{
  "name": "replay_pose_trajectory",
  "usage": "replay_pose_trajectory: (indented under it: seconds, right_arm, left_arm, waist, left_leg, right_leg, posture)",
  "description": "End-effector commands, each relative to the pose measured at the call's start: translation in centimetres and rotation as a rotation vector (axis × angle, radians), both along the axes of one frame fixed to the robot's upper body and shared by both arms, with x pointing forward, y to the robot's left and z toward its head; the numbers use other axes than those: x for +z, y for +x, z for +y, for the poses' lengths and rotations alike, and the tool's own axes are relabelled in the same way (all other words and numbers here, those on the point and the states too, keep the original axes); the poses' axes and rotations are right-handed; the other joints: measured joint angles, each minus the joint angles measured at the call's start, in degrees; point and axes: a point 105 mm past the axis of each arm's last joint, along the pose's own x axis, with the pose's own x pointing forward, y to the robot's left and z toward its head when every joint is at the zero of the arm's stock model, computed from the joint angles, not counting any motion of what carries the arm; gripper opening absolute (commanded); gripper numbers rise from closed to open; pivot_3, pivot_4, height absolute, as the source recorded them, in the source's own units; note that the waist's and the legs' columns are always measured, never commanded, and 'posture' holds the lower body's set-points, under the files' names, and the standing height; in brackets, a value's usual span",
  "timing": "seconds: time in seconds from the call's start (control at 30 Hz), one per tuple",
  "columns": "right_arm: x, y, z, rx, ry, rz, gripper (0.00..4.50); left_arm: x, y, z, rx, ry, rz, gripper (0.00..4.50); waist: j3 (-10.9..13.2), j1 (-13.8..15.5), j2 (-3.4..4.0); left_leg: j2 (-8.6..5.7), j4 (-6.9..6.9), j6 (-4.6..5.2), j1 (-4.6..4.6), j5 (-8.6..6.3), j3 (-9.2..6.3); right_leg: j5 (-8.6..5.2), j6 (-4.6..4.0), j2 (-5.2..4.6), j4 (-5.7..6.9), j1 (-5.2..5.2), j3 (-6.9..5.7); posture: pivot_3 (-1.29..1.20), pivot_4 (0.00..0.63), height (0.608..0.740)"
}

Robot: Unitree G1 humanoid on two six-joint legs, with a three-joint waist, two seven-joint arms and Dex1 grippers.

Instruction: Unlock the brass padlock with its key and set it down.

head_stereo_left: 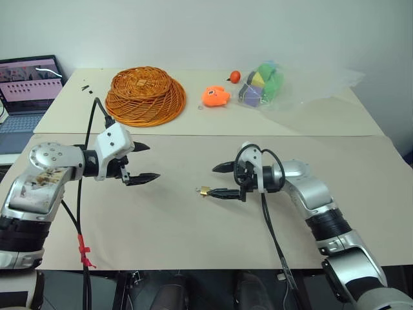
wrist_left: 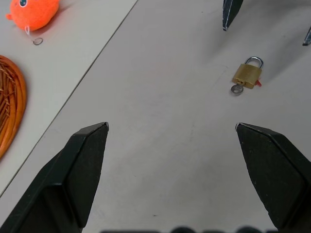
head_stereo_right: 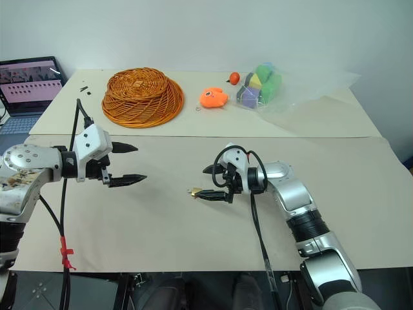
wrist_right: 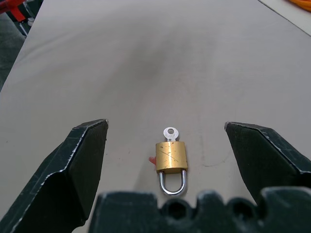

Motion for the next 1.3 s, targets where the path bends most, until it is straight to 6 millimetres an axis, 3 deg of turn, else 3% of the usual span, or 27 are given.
replay_pose_trajectory:
  seconds: [0.03,0.57,0.8,1.13,1.3]
  right_arm:
    - [-0.2,-0.4,0.8,0.032,0.007,-0.031,4.50]
    - [-2.3,0.4,2.7,0.028,0.002,-0.065,4.50]
    - [-2.8,2.4,2.0,-0.060,-0.003,-0.089,4.50]
    - [-3.7,2.8,1.8,-0.080,-0.018,-0.092,4.50]
    - [-4.1,2.3,2.0,-0.060,-0.027,-0.082,3.02]
  left_arm:
    - [1.8,-0.1,0.5,0.026,0.006,-0.071,4.47]
    - [3.5,-0.3,0.0,0.034,-0.053,-0.112,4.47]
    - [4.0,-0.3,0.0,0.034,-0.057,-0.123,4.47]
    - [4.3,0.0,-0.3,0.029,-0.062,-0.128,4.47]
    - [4.3,0.0,-0.2,0.031,-0.058,-0.131,4.50]
  waist:
    - [0.0,0.0,0.00]
    - [0.0,-0.9,0.01]
    - [0.0,-1.5,0.01]
    - [0.0,-1.5,0.01]
    - [0.0,-1.5,0.01]
  left_leg:
    - [0.00,0.01,0.00,0.01,0.00,0.00]
    - [0.00,0.00,-0.08,0.03,0.04,0.00]
    - [0.00,0.00,-0.11,0.05,0.06,0.00]
    - [0.01,-0.03,-0.16,0.08,0.08,0.01]
    - [0.02,-0.05,-0.19,0.14,0.10,0.01]
  right_leg:
    - [0.00,0.00,0.00,0.02,0.00,0.01]
    - [0.00,0.00,0.01,0.15,-0.07,0.05]
    - [0.00,0.00,0.01,0.18,-0.08,0.07]
    - [0.00,0.00,0.02,0.26,-0.11,0.09]
    - [0.00,0.00,0.03,0.32,-0.11,0.11]
  posture:
    - [0.00,0.150,0.740]
    - [0.00,0.150,0.740]
    - [0.00,0.150,0.740]
    - [0.00,0.150,0.740]
    - [0.00,0.150,0.740]
